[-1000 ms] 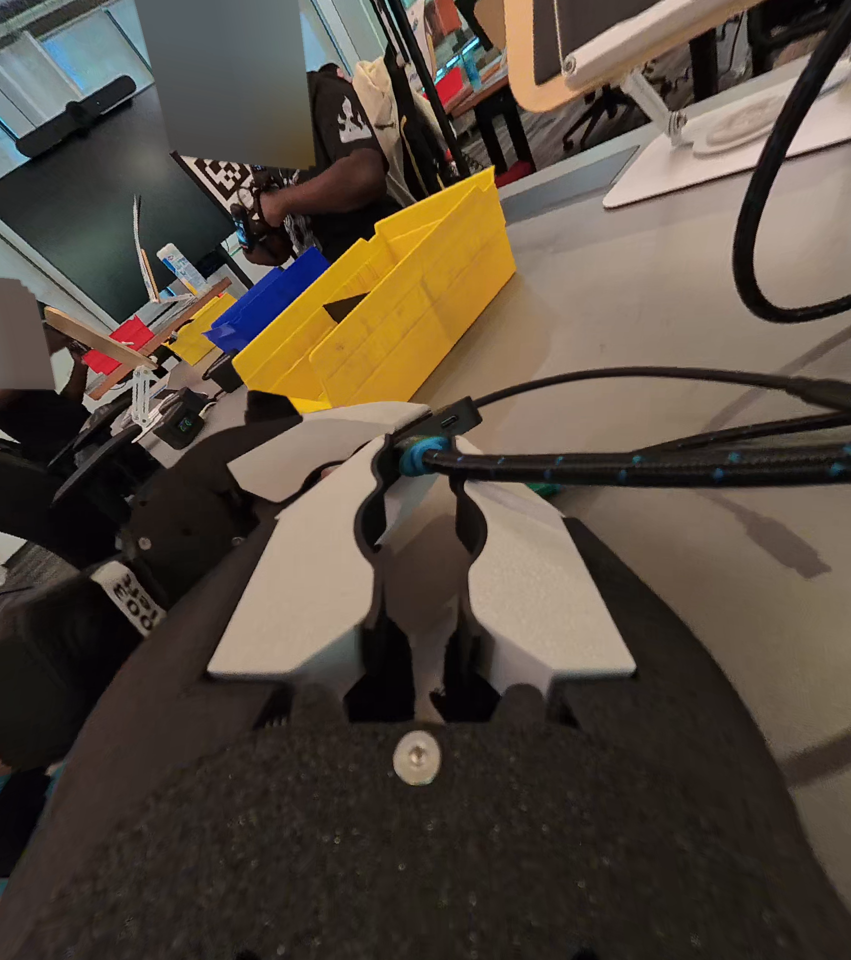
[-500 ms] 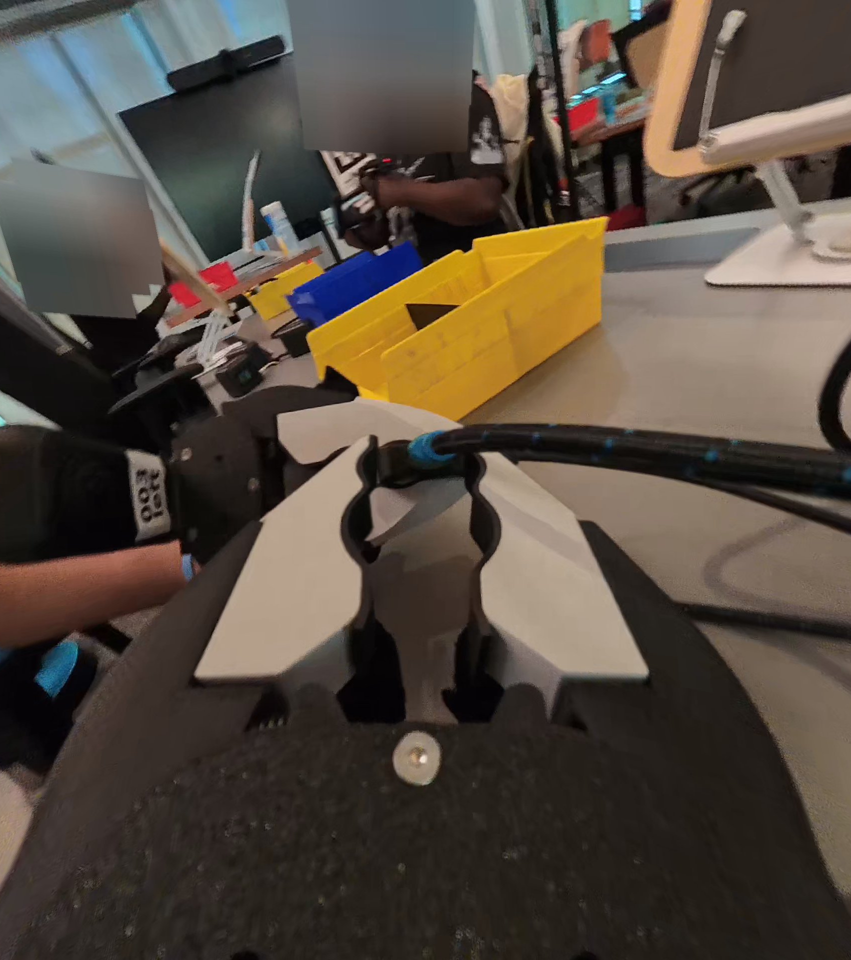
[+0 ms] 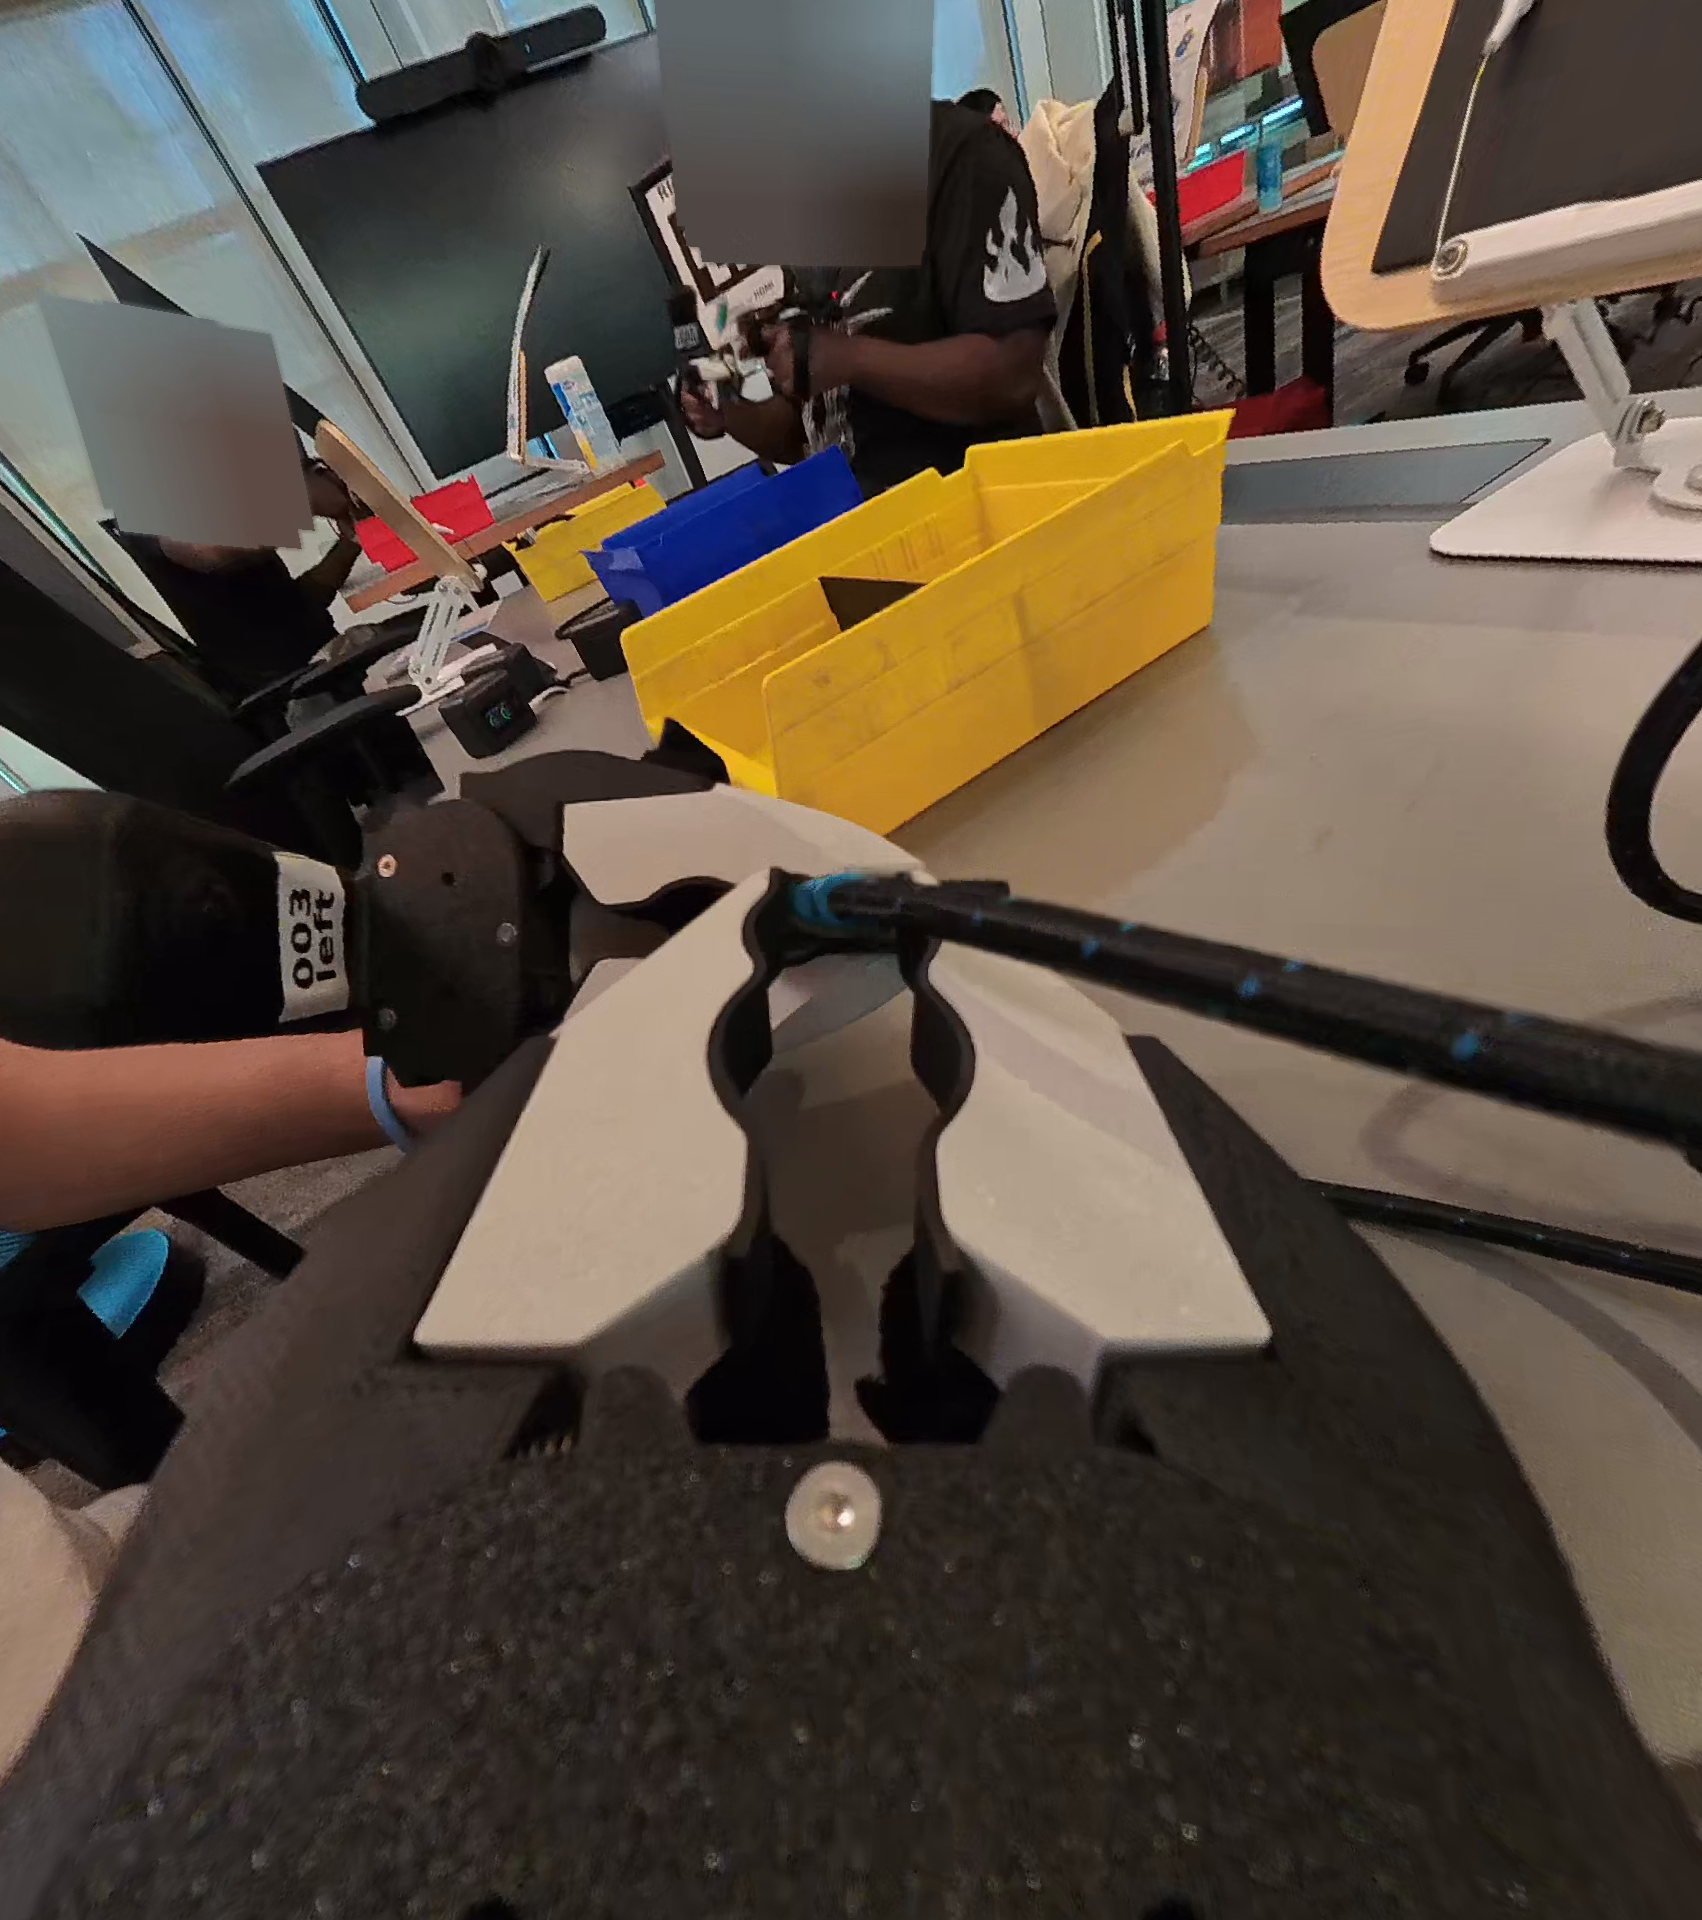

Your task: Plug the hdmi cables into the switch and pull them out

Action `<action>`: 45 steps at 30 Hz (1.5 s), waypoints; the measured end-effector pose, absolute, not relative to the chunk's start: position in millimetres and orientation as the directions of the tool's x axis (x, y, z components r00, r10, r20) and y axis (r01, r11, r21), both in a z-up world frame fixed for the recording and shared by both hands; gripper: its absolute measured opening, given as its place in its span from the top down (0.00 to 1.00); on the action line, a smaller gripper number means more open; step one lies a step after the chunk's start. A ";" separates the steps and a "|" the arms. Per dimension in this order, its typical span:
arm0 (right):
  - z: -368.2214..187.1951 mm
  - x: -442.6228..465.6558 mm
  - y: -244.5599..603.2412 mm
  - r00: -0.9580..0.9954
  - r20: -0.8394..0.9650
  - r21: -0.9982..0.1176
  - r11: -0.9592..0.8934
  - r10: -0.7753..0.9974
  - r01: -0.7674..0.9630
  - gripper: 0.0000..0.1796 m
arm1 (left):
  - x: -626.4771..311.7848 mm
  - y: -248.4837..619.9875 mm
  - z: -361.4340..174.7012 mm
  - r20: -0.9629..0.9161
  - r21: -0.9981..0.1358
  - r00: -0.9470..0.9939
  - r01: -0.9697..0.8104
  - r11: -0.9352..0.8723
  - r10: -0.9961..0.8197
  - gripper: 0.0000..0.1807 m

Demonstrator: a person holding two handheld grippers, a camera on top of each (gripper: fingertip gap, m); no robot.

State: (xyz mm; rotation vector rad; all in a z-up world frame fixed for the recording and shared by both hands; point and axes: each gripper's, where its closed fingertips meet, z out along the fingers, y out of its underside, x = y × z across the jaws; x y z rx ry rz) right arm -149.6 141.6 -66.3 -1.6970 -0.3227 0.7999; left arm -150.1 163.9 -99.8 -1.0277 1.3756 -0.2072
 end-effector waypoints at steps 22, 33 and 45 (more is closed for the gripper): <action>-57.8 -162.0 134.8 0.769 -0.197 -0.979 -0.156 0.608 -0.127 0.81 | -163.2 188.7 -92.3 -0.407 -0.892 0.365 -0.359 0.277 -0.838 0.92; -57.3 -95.7 153.6 0.754 -0.432 -0.901 -0.197 0.495 -0.387 0.69 | -205.4 199.3 -28.2 0.426 -0.874 0.076 0.293 -0.388 -0.901 0.93; -46.3 -176.4 135.5 0.388 -0.586 -0.790 -0.395 0.711 -0.469 0.92 | -169.5 142.2 -27.6 0.619 -0.673 -0.315 0.258 -0.693 -0.719 0.92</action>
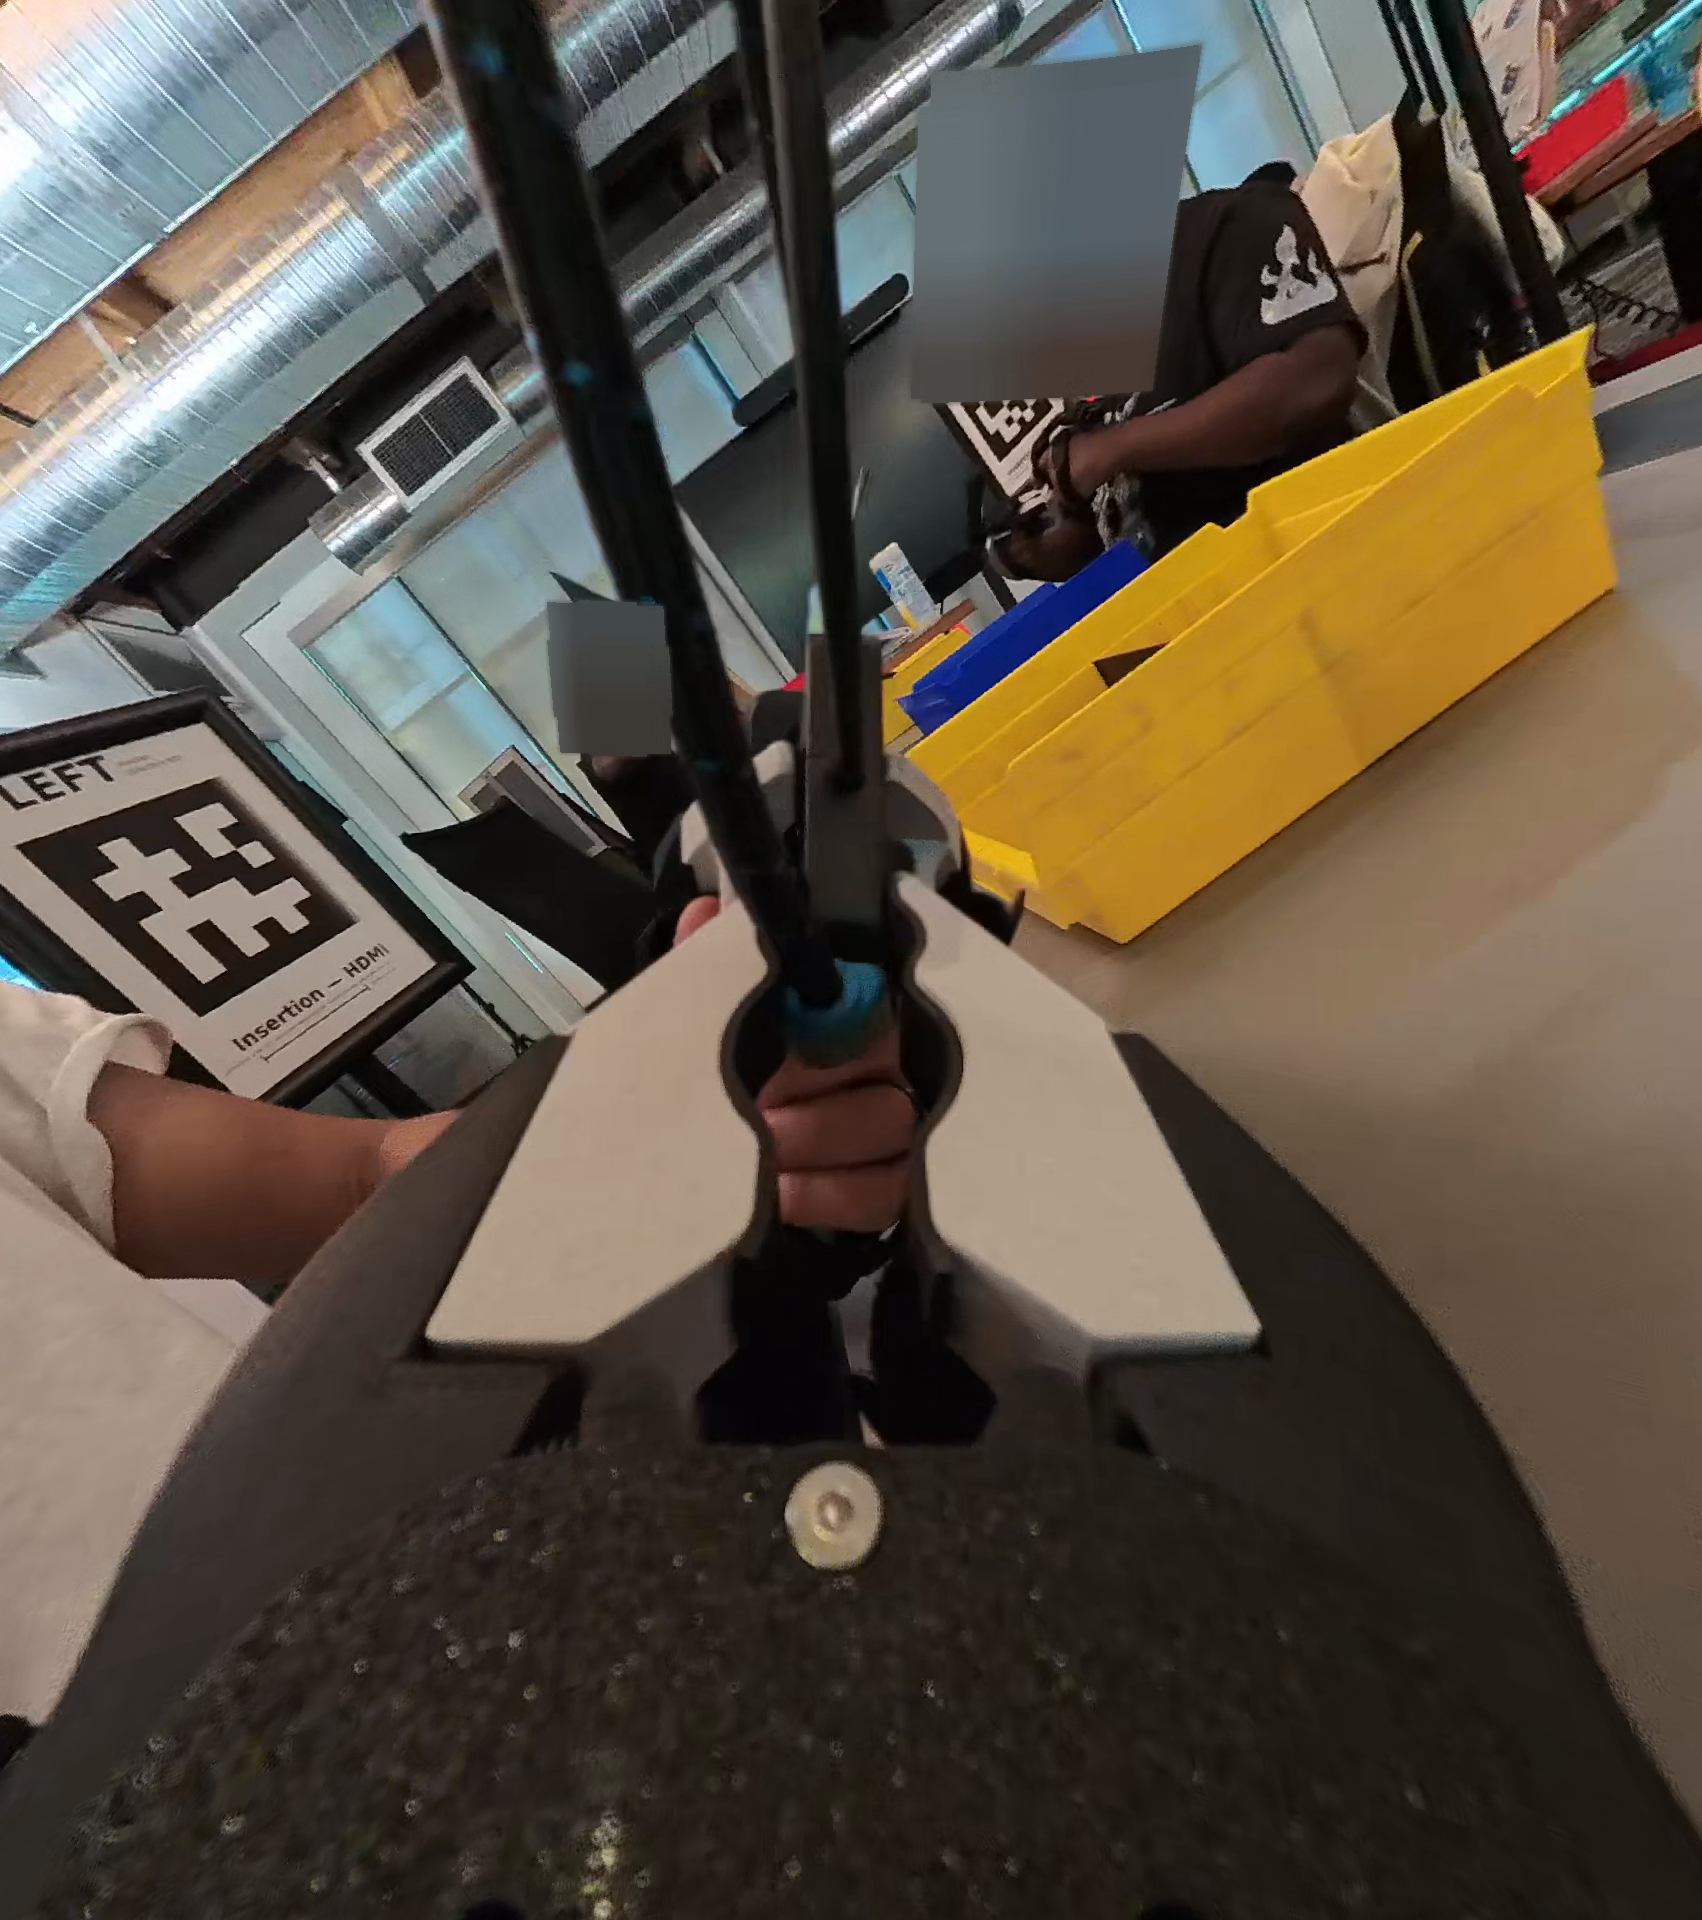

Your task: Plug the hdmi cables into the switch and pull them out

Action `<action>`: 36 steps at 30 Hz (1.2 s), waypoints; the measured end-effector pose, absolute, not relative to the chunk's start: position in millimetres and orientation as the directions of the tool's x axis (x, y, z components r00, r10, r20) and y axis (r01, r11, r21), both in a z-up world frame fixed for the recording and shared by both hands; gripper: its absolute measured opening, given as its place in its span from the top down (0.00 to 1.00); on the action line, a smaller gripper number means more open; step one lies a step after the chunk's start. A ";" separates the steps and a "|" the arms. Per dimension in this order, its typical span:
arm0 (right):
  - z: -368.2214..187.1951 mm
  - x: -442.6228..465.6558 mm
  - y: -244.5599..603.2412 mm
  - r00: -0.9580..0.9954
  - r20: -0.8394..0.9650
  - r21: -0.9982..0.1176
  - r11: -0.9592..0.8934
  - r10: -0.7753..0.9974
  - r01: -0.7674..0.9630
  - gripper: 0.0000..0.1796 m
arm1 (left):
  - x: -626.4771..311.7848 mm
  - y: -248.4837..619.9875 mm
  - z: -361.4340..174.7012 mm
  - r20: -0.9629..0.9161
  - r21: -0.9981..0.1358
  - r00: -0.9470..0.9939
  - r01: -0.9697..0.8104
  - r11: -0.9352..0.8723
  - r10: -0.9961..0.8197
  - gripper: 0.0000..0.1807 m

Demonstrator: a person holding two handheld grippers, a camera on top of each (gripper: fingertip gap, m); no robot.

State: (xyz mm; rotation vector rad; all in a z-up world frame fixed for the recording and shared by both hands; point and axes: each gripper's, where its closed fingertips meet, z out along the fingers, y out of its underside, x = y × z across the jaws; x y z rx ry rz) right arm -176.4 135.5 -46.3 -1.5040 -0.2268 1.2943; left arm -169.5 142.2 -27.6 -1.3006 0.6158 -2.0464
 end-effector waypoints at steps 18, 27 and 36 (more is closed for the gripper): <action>84.7 16.1 139.3 0.781 -0.324 -0.945 -0.137 0.534 -0.298 0.92 | -171.6 145.9 -48.5 0.526 -0.820 -0.200 0.138 -0.555 -0.827 0.79; -3.5 224.8 233.5 0.955 -0.213 -0.759 -0.650 0.208 -0.028 0.92 | -165.5 145.0 -59.4 0.553 -0.812 -0.205 0.087 -0.578 -0.808 0.82; -103.7 251.6 283.4 0.931 -0.102 -0.339 -0.892 0.350 0.298 0.93 | -167.3 143.5 -60.4 0.522 -0.838 -0.205 0.057 -0.542 -0.828 0.83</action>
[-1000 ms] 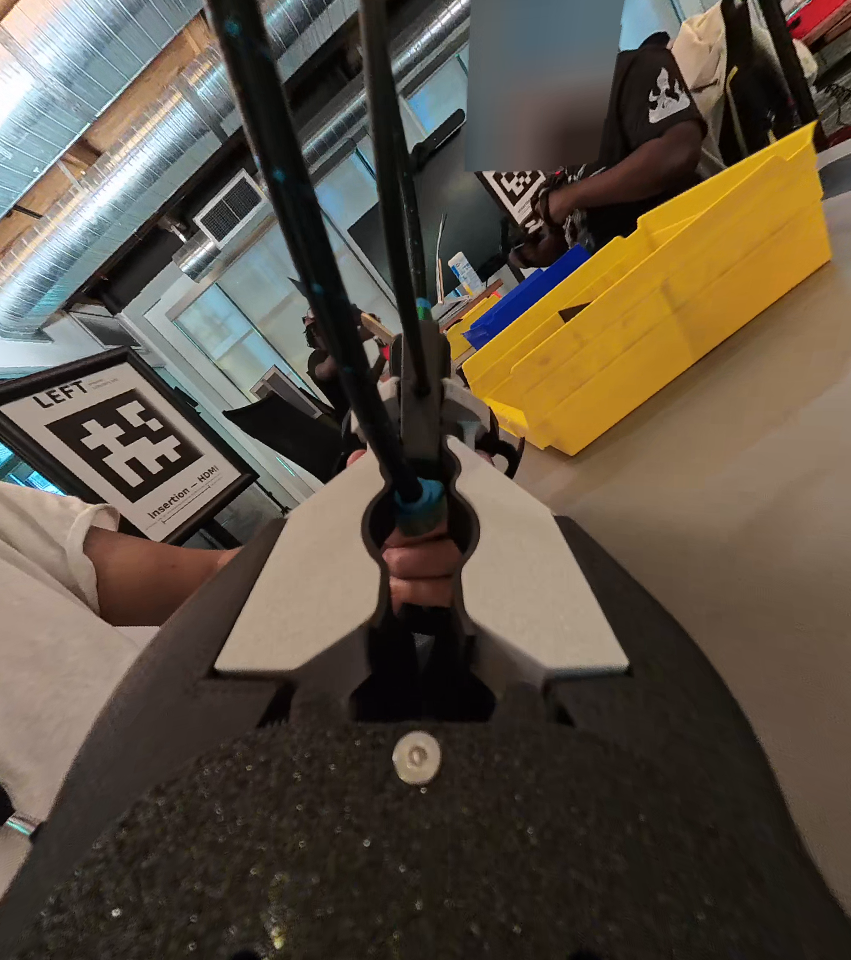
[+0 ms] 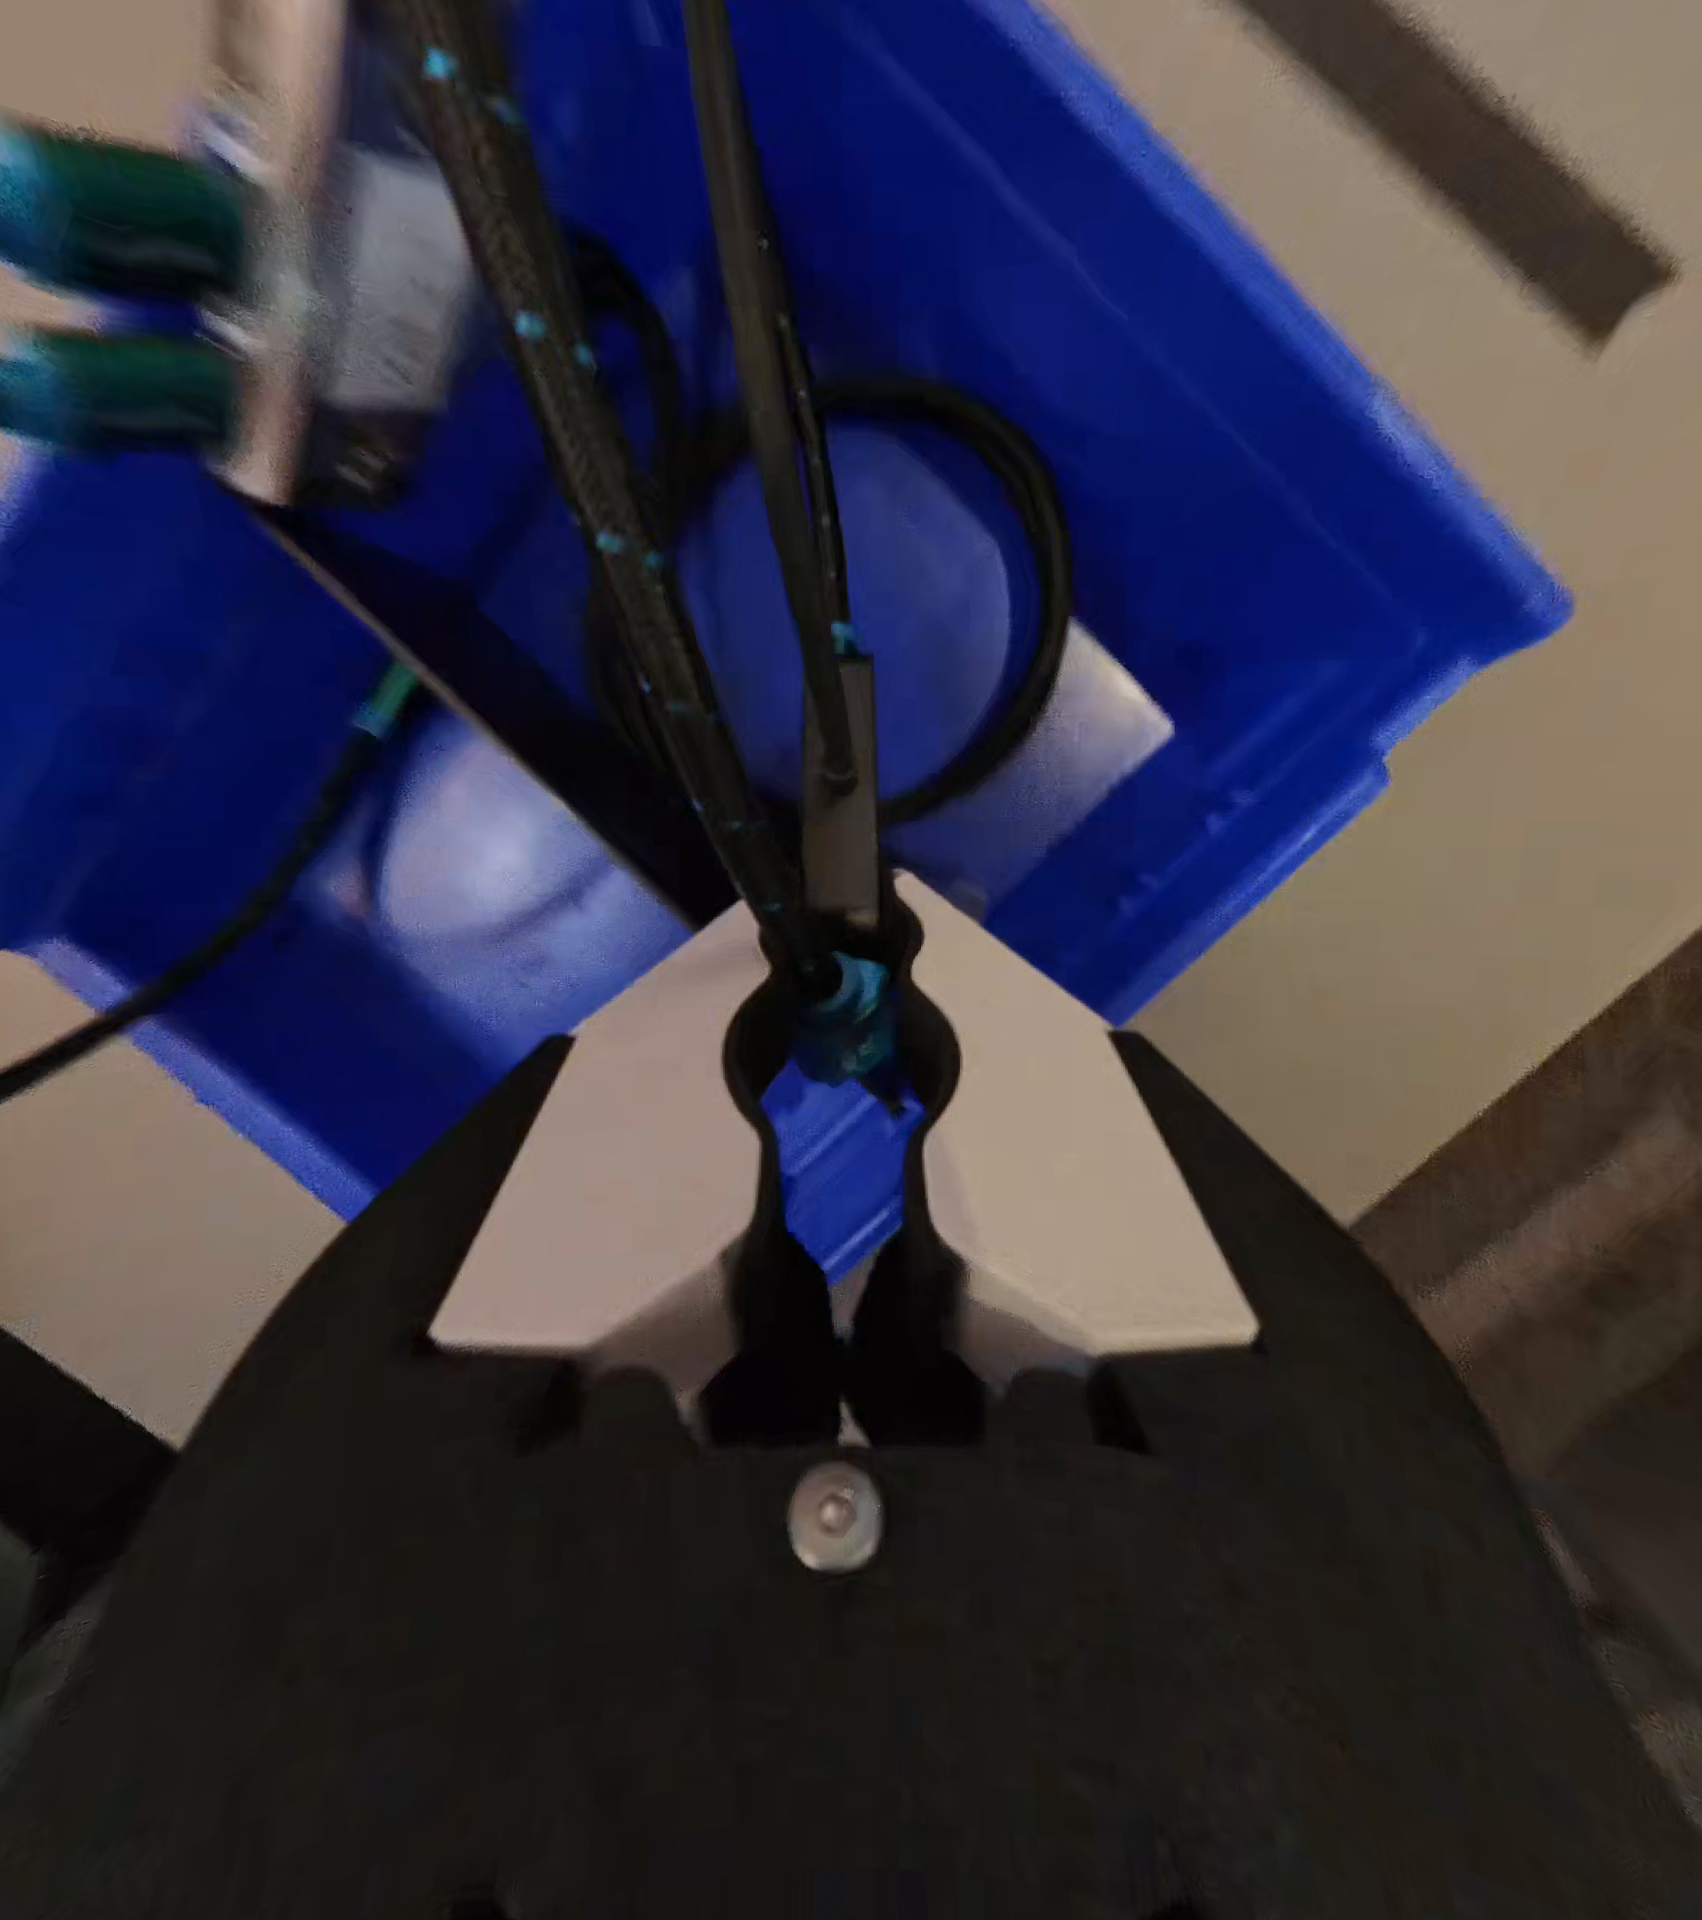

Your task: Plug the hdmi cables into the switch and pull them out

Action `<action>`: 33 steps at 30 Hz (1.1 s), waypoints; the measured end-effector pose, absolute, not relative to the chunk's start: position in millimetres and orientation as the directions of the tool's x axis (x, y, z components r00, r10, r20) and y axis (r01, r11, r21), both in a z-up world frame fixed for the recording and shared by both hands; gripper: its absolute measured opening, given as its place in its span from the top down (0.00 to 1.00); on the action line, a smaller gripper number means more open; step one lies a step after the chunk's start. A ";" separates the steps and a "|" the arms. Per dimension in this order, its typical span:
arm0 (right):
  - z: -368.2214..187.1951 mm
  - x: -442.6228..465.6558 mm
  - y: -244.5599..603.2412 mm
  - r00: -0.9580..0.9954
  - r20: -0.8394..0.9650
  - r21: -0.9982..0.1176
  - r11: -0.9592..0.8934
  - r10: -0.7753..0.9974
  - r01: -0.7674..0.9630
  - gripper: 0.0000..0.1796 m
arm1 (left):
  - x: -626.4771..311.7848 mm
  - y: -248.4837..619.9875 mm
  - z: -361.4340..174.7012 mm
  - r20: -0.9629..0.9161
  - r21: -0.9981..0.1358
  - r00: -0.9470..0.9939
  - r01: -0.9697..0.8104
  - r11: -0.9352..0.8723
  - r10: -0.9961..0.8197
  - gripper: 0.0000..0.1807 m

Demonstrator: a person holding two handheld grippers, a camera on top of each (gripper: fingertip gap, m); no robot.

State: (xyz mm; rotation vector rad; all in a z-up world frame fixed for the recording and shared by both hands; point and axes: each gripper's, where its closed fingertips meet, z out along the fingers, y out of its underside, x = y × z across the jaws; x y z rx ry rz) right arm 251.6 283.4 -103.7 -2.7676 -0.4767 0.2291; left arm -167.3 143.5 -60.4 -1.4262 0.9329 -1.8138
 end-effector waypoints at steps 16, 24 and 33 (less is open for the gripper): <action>9.8 235.1 257.9 0.970 -0.035 -0.716 -0.683 0.241 0.144 0.65 | -205.4 182.4 -54.6 -0.020 -0.999 0.345 -0.037 0.007 -0.939 0.56; 10.1 164.5 143.5 0.961 -0.275 -0.927 -0.260 -0.020 -0.271 0.68 | -369.5 214.3 -67.1 0.002 -0.990 0.749 -0.091 -0.106 -0.663 0.58; -88.5 123.9 107.8 0.957 -0.266 -0.938 -0.198 -0.112 -0.284 0.72 | -462.6 248.3 -80.6 0.083 -0.981 0.880 -0.010 -0.194 -0.467 0.63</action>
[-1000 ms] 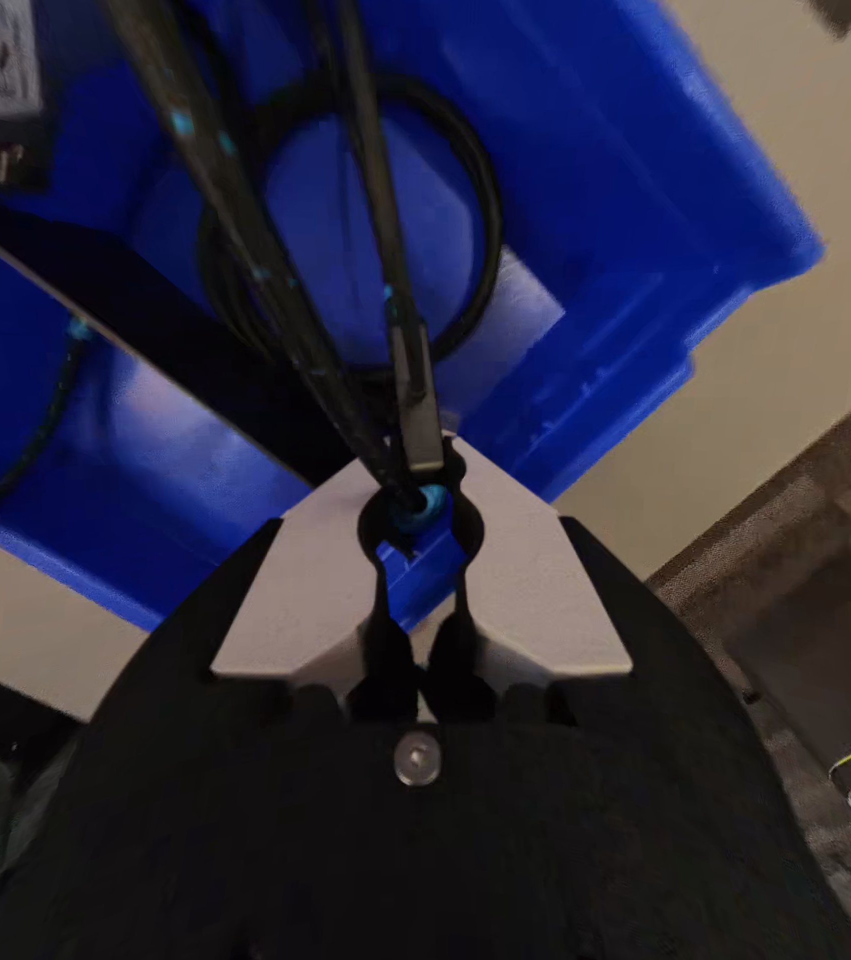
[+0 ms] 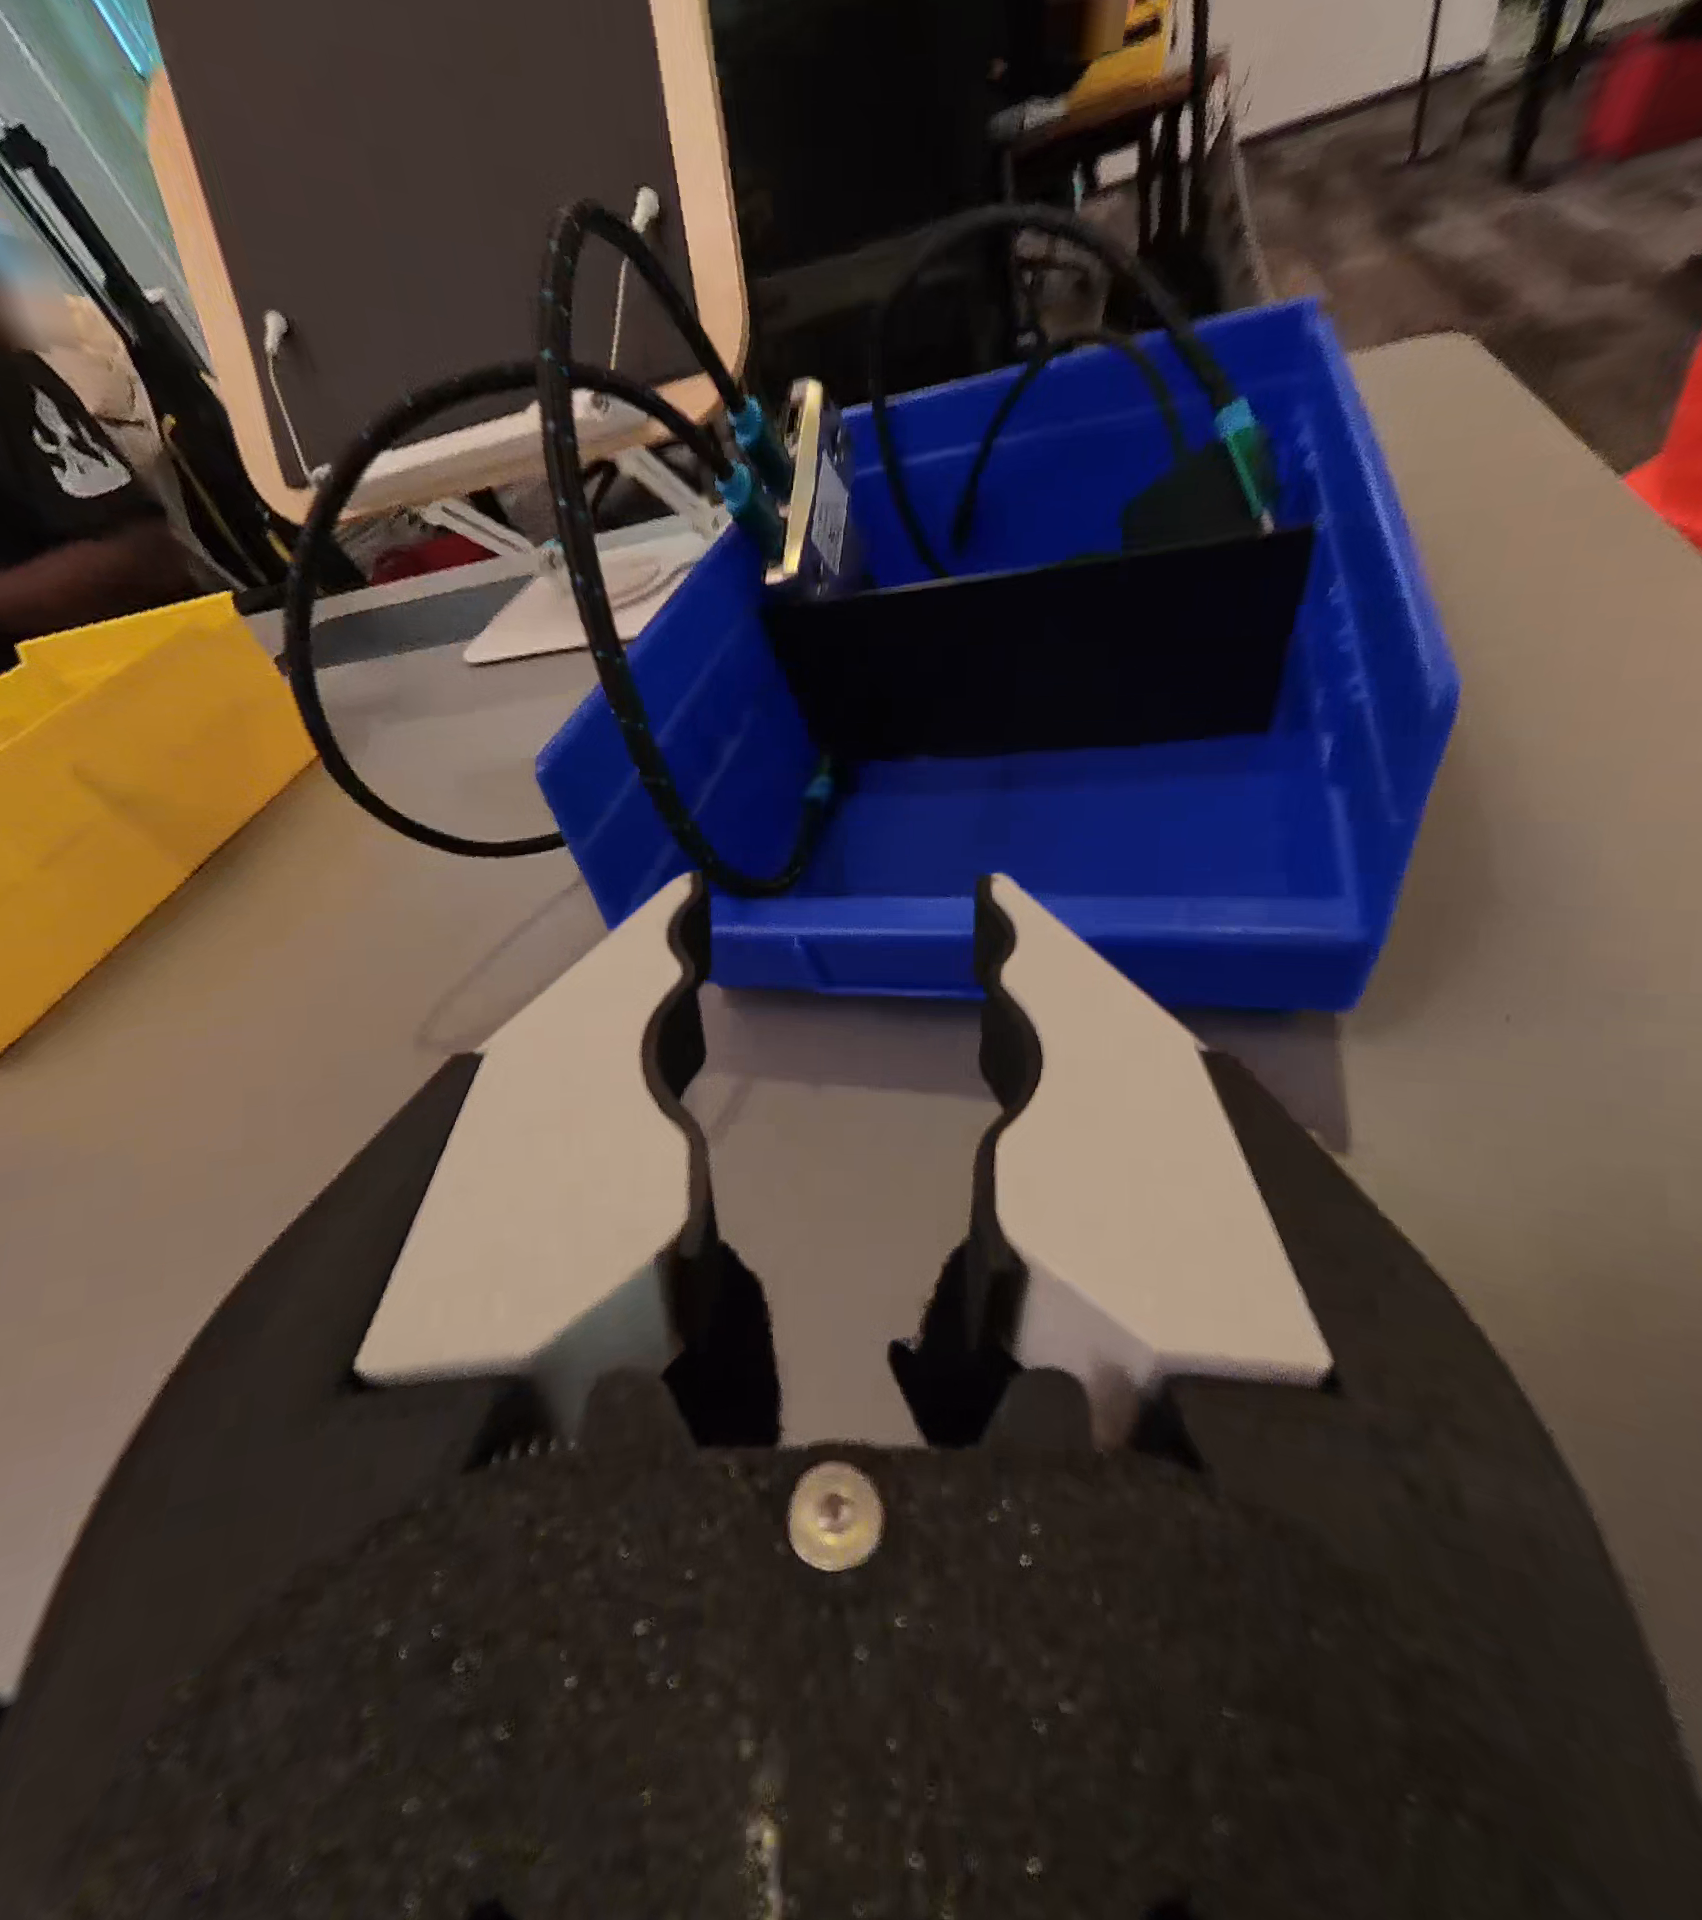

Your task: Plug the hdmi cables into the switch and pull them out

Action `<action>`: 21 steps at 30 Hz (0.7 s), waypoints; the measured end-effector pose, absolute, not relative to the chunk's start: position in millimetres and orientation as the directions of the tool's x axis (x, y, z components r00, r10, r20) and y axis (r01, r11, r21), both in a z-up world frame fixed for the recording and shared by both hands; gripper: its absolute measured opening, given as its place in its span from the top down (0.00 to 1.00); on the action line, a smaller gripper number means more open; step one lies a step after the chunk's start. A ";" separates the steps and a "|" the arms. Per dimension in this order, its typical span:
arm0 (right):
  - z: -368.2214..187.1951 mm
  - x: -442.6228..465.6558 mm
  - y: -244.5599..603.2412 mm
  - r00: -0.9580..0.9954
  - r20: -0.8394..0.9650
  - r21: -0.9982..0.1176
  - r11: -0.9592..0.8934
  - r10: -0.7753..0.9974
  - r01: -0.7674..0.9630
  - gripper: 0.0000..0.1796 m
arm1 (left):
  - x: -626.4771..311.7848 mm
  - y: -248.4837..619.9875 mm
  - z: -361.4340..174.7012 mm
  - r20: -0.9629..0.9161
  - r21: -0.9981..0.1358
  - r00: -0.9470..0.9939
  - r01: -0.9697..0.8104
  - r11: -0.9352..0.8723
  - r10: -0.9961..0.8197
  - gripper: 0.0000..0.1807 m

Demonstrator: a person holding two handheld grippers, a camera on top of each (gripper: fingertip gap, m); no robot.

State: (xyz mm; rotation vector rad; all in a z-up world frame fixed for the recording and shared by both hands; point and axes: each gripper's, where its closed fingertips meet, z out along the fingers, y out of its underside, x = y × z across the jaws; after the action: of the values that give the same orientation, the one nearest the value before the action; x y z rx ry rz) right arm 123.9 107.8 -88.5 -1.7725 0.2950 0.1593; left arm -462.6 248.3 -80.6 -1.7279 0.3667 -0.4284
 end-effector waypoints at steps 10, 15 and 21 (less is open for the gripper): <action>-98.2 128.3 114.9 0.981 -0.136 -0.955 -0.244 -0.138 -0.166 0.71 | -452.7 243.3 -90.8 0.270 -0.941 0.824 0.115 -0.319 -0.498 0.62; -110.2 106.5 121.2 0.994 0.102 -0.930 -0.360 -0.050 0.077 0.67 | -443.6 241.7 -91.1 0.277 -0.938 0.805 0.108 -0.330 -0.524 0.62; -107.2 37.4 159.3 0.966 0.258 -0.898 -0.367 0.003 0.241 0.74 | -424.9 239.6 -94.2 0.253 -0.942 0.782 0.065 -0.329 -0.569 0.61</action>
State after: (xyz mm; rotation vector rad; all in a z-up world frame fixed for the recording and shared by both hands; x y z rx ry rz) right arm 37.4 159.3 -107.2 -1.9346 -0.1758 -0.2513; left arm -424.9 239.6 -94.2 -1.8036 0.3899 -0.6751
